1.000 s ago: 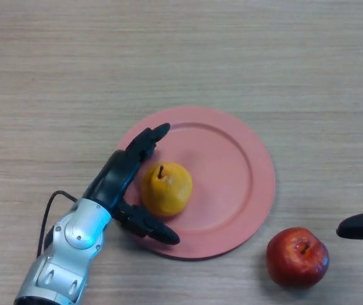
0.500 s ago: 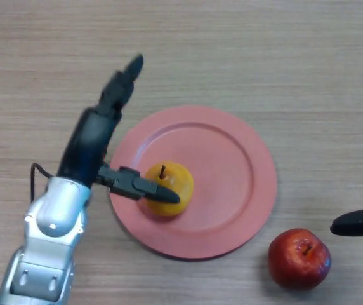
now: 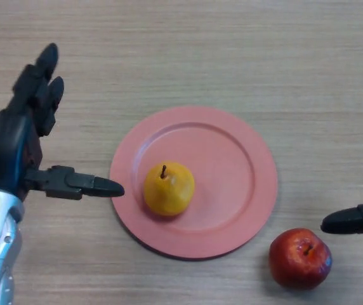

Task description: Pick up the yellow pear and place it on the plate

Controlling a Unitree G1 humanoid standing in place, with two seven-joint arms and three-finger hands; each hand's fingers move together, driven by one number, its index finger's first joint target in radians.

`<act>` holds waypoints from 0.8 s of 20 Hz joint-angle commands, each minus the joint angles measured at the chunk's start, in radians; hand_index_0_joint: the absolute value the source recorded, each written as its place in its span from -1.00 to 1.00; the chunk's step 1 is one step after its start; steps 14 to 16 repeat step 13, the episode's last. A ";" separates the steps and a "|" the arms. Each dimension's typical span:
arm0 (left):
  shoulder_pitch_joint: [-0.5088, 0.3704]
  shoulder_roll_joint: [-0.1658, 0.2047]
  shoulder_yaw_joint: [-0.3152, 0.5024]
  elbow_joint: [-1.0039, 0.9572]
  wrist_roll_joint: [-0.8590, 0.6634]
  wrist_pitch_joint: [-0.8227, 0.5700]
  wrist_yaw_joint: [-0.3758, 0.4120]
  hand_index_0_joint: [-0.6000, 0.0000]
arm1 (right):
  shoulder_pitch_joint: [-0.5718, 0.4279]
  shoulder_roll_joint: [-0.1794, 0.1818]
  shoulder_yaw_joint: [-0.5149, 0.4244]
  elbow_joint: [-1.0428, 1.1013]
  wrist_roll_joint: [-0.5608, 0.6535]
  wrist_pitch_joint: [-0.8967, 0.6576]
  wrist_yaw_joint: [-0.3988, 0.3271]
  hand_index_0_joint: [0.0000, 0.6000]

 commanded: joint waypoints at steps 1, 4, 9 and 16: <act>-0.003 0.049 0.081 -0.095 -0.027 -0.131 -0.027 1.00 | -0.032 -0.036 -0.028 -0.039 0.023 -0.167 -0.017 -1.00; 0.033 0.043 0.091 -0.139 -0.059 -0.050 -0.042 1.00 | -0.033 -0.034 -0.018 -0.039 0.037 -0.163 -0.021 -1.00; 0.038 0.051 0.119 -0.192 -0.102 0.022 -0.044 1.00 | -0.045 -0.038 -0.008 -0.026 0.034 -0.168 -0.023 -1.00; 0.062 0.054 0.138 -0.249 -0.107 0.084 -0.091 1.00 | -0.066 -0.044 0.014 0.015 0.001 -0.215 -0.022 -1.00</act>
